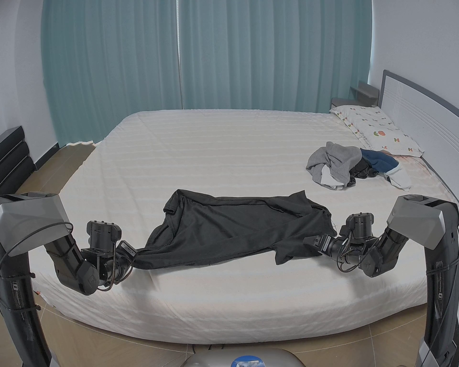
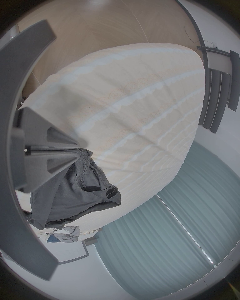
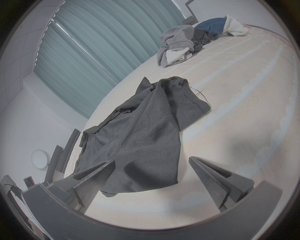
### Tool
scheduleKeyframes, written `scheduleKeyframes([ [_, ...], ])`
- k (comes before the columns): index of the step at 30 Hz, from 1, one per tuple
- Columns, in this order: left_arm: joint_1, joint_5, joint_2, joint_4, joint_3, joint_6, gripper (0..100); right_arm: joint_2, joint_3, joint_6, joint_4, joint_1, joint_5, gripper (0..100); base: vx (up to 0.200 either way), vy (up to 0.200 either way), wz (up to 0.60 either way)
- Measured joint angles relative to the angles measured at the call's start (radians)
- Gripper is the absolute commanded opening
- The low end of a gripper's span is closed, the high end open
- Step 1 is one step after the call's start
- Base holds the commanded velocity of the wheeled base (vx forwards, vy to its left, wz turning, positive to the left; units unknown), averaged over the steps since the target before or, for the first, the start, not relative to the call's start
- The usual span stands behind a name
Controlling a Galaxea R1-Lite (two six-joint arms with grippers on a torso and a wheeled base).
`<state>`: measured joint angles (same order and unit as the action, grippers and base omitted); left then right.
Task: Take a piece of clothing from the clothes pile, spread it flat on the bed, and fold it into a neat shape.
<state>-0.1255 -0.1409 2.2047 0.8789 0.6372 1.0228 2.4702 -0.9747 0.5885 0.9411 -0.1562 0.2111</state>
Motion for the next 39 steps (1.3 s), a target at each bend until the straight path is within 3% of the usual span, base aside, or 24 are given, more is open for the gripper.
scheduleKeyframes([
  [1, 0.0, 0.0, 0.0, 0.0, 0.0, 0.0, 0, 0.001, 0.0, 0.0, 0.002, 0.0, 0.0, 0, 0.0, 0.0, 0.0],
  [14, 0.0, 0.0, 0.0, 0.0, -0.006, -0.001, 0, -0.04, 0.077, -0.061, -0.007, 0.038, 0.009, 0, 0.0, 0.0, 0.0],
  [24, -0.013, 0.006, -0.019, -0.007, -0.048, -0.016, 0, -0.181, 0.253, -0.075, -0.01, 0.129, 0.1, 0, 0.0, 0.0, 0.0],
  [28, -0.032, 0.007, -0.033, -0.016, -0.076, -0.044, 0, -0.227, 0.312, -0.136, -0.029, 0.167, 0.106, 0, 0.0, 0.0, 0.0],
  [39, -0.1, 0.006, -0.11, -0.154, -0.142, -0.109, 0, -0.362, 0.467, -0.212, -0.08, 0.212, 0.108, 0, 0.0, 0.0, 0.0],
])
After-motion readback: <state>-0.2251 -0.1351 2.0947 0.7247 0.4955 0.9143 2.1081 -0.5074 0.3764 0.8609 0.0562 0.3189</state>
